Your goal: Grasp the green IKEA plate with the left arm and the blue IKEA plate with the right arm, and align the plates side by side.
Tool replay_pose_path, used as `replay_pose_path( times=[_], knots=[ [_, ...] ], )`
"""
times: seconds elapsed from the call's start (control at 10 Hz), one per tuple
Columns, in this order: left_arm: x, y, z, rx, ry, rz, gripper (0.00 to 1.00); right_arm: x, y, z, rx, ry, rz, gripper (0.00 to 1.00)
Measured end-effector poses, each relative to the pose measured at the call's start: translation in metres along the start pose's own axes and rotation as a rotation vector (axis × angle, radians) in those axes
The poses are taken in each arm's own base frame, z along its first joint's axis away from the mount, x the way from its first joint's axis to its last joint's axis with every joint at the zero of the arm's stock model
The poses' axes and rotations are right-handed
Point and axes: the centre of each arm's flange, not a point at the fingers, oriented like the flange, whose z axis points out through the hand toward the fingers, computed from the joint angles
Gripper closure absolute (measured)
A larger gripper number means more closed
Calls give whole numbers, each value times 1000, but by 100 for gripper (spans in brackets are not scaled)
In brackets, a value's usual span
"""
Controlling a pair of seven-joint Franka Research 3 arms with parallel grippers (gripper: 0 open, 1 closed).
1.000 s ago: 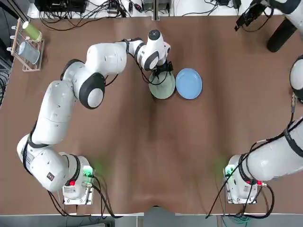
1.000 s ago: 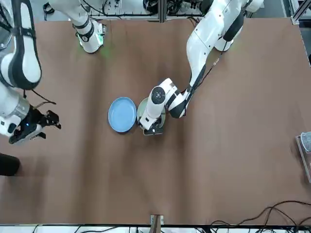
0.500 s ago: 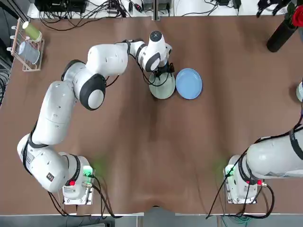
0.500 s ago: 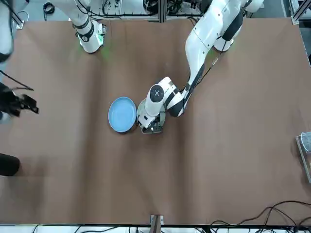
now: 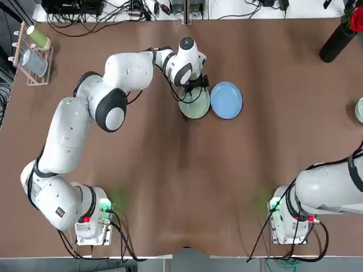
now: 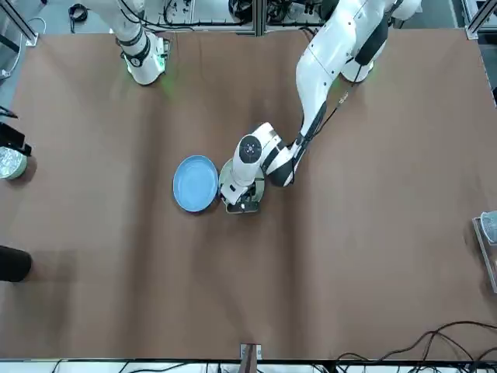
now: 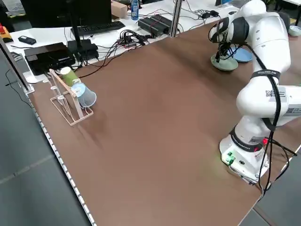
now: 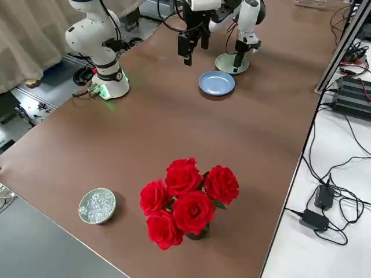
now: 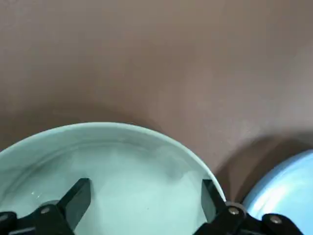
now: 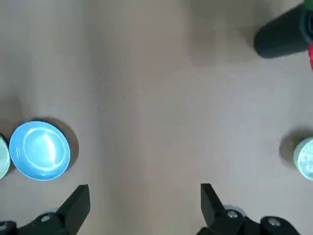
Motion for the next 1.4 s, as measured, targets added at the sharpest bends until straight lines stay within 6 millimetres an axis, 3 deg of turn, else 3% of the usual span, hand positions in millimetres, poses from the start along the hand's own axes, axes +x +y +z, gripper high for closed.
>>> replay_pose_path(
  times=[0.4, 1.4],
  knots=[
    [-9, 7, 1, -1, -3, 7, 0, 0, -31, -9, -4, 8, -28, 0],
    [-17, 14, 1, -14, 3, 20, 0, 1, -31, -10, -4, 13, -29, 0]
  ],
)
